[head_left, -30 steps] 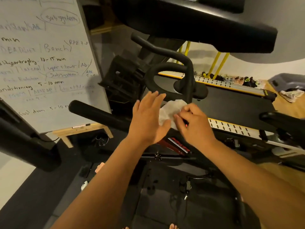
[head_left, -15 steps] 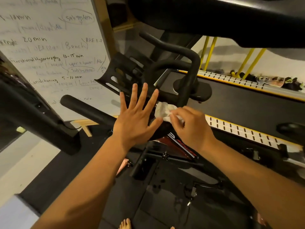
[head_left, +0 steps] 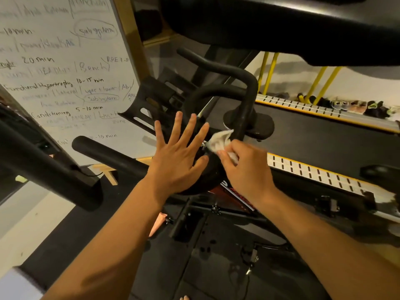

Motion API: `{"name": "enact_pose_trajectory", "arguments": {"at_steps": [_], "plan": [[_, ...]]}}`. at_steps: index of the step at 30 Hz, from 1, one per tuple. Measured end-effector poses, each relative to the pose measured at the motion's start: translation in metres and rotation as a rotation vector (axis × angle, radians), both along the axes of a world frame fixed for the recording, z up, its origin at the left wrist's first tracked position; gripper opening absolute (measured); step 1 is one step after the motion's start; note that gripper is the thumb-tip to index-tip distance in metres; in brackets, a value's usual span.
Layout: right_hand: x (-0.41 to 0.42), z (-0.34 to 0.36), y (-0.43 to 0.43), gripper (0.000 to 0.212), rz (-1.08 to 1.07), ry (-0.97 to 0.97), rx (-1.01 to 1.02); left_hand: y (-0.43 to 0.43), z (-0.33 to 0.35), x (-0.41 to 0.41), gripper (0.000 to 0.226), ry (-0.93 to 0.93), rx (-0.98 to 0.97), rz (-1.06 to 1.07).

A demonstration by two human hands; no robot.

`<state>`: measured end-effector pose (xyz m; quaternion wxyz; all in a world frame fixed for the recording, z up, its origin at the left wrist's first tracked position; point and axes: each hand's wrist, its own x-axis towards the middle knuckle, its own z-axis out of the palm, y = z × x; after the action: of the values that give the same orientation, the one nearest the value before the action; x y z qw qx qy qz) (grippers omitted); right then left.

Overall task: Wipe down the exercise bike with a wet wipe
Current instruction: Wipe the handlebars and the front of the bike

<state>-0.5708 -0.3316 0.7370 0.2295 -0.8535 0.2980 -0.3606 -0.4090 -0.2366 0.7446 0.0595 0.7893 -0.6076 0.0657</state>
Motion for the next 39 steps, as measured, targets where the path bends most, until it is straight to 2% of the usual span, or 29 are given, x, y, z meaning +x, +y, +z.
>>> {"name": "enact_pose_trajectory", "arguments": {"at_steps": [3, 4, 7, 9, 11, 13, 17, 21, 23, 26, 30, 33, 36, 39], "plan": [[-0.013, 0.000, 0.014, 0.018, 0.148, 0.100, -0.020, -0.007, -0.004, 0.004, 0.065, 0.067, -0.012, -0.031], [-0.011, 0.003, 0.003, 0.018, 0.139, 0.117, -0.048, -0.007, -0.005, 0.006, 0.065, 0.084, -0.011, -0.041], [0.013, 0.014, -0.054, 0.017, -0.070, 0.092, -0.132, -0.005, -0.003, 0.007, 0.068, 0.137, 0.006, -0.055], [0.030, 0.026, -0.086, 0.021, -0.175, 0.141, -0.154, -0.006, -0.001, 0.007, 0.068, 0.140, 0.022, -0.049], [0.041, 0.029, -0.098, 0.021, -0.247, 0.176, -0.100, -0.006, -0.001, 0.007, 0.068, 0.143, 0.040, -0.039], [0.043, 0.028, -0.088, 0.021, -0.298, 0.107, -0.026, -0.005, -0.002, 0.007, 0.066, 0.157, 0.041, -0.042], [0.011, 0.008, -0.016, 0.015, -0.220, 0.041, 0.007, -0.006, -0.003, 0.008, 0.066, 0.181, 0.031, -0.064], [-0.018, -0.012, 0.045, 0.013, 0.036, 0.052, -0.096, -0.007, -0.004, 0.009, 0.065, 0.181, 0.037, -0.075], [-0.013, -0.012, 0.020, 0.017, 0.054, 0.056, -0.157, -0.007, -0.004, 0.010, 0.066, 0.174, 0.031, -0.072], [0.005, 0.003, -0.041, 0.016, -0.088, 0.018, -0.159, -0.008, -0.003, 0.009, 0.065, 0.182, 0.012, -0.057], [0.027, 0.023, -0.117, 0.019, -0.189, 0.130, -0.186, -0.013, 0.000, 0.008, 0.067, 0.198, -0.003, -0.014], [0.035, 0.029, -0.158, 0.022, -0.274, 0.217, -0.129, -0.023, 0.002, 0.004, 0.069, 0.214, -0.007, 0.032], [0.028, 0.019, -0.151, 0.020, -0.248, 0.152, -0.019, -0.038, 0.006, -0.006, 0.068, 0.219, -0.034, 0.067], [-0.005, 0.000, -0.113, 0.016, -0.068, 0.134, -0.086, -0.063, 0.010, -0.022, 0.064, 0.218, -0.050, 0.041]]}}
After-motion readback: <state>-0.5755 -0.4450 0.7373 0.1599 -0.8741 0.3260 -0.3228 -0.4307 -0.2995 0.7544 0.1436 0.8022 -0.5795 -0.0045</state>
